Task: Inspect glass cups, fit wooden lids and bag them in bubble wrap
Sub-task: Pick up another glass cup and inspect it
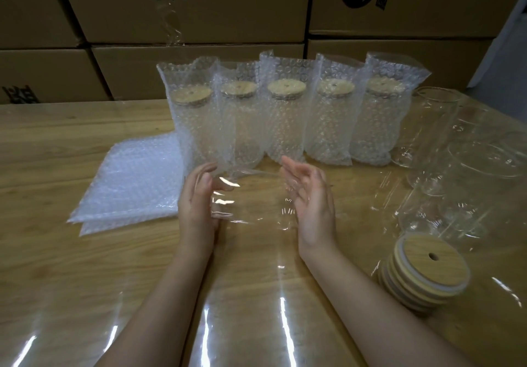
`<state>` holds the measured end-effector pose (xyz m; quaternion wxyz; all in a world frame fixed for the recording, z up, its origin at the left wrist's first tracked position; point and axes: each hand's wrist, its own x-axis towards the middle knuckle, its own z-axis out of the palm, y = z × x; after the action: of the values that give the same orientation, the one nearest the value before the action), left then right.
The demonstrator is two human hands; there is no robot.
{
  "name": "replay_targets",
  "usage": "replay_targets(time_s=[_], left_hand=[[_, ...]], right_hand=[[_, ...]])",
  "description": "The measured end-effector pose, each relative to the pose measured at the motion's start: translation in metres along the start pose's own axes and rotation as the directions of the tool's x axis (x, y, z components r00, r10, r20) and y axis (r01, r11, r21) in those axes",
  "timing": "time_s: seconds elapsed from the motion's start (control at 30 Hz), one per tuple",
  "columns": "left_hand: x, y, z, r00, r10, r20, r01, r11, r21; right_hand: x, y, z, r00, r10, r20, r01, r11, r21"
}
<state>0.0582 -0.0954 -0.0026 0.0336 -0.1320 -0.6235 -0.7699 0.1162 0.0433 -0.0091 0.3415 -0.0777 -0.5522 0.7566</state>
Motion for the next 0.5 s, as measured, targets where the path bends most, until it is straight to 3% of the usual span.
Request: replay_targets(time_s=[0.1,0.27,0.5], left_hand=[[0.0022,0.0014,-0.0004,0.996,-0.084,-0.035,0.079,0.988,-0.132],[0.0031,0.0015,-0.0021,0.994,-0.099,-0.038,0.093,0.988,-0.124],[0.0034,0.0060,-0.0040,0.987,-0.131,-0.091,0.110,0.973,-0.205]], right_hand=[[-0.0028,-0.0019,0.0020,0.993,-0.091,-0.074,0.095,0.995,0.043],[-0.0056,-0.0012,0.0029,0.991,-0.135,-0.004,0.134,0.988,-0.075],[-0.0072,0.0000,0.0079,0.999,0.034,0.026,-0.030,0.989,-0.144]])
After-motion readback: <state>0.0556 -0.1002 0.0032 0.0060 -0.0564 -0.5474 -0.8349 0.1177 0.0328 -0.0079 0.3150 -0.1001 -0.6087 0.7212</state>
